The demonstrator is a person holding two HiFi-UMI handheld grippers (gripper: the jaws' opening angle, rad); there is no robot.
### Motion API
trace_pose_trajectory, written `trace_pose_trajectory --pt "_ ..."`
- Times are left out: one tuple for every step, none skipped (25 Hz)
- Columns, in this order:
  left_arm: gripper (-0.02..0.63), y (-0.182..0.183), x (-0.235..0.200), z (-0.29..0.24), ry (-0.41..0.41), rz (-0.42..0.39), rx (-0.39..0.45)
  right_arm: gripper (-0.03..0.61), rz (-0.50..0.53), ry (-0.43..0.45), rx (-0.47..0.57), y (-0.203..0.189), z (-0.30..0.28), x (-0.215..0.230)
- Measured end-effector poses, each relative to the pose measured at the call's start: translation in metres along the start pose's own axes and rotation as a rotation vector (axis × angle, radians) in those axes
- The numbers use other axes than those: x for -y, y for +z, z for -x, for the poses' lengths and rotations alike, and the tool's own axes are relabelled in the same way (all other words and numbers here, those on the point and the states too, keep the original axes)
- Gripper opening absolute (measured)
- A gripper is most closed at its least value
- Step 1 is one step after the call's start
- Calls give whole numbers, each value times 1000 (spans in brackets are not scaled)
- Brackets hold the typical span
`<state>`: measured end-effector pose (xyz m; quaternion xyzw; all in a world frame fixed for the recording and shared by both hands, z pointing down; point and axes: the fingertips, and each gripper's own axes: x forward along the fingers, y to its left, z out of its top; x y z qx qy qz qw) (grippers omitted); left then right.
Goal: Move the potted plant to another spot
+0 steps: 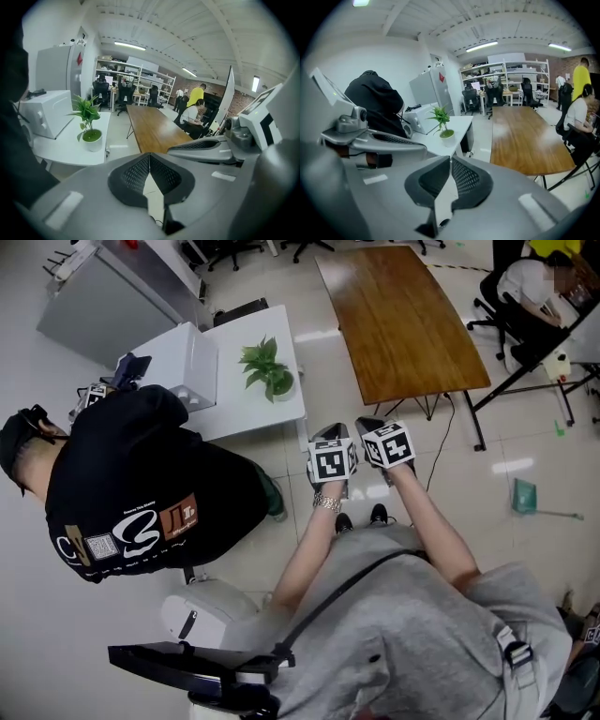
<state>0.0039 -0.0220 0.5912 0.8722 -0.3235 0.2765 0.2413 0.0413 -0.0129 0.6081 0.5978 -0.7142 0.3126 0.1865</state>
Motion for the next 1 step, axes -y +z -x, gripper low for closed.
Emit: trace_pose_trajectory --pt "15 -1 -6 0 5 7 -4 2 10 10 1 2 -2 -4"
